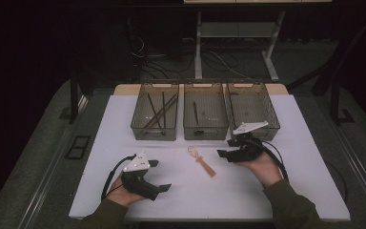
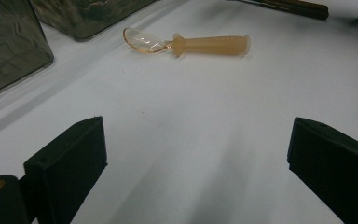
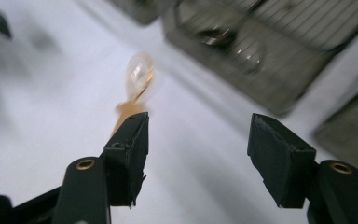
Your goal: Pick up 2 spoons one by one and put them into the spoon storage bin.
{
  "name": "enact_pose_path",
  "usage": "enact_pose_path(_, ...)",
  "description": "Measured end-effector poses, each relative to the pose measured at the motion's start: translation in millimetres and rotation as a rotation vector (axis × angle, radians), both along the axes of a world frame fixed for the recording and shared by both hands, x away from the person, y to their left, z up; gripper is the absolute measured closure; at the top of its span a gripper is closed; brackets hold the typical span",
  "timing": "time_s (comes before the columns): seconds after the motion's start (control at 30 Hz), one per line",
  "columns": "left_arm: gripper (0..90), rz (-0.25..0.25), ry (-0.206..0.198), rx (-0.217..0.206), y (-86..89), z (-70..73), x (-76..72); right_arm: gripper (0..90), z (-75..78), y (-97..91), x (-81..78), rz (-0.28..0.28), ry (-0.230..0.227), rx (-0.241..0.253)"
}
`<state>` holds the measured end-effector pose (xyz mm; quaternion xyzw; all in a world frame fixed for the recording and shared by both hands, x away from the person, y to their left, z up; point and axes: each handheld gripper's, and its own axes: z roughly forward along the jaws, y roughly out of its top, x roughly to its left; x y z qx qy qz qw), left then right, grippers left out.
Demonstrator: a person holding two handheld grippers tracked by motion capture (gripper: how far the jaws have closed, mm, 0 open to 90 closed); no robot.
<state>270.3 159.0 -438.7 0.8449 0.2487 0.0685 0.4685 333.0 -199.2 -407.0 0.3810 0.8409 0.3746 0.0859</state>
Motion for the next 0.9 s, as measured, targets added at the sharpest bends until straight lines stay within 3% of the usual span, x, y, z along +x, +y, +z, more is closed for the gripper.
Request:
enact_pose_path(0.3,3.9,-0.002,-0.004,0.003,-0.7,0.1,-0.7,41.2,-11.2,23.8,-16.9,0.103,0.055,-0.012)
enact_pose_path(0.63,3.9,-0.007,-0.004,0.001,-1.2,0.4,-1.3,54.5,-27.7,45.7,-21.3,0.151,0.098,-0.064)
enact_pose_path(0.9,4.0,-0.011,-0.005,0.004,-1.6,0.5,-1.4,60.5,-31.3,52.1,-25.2,0.161,0.063,-0.132)
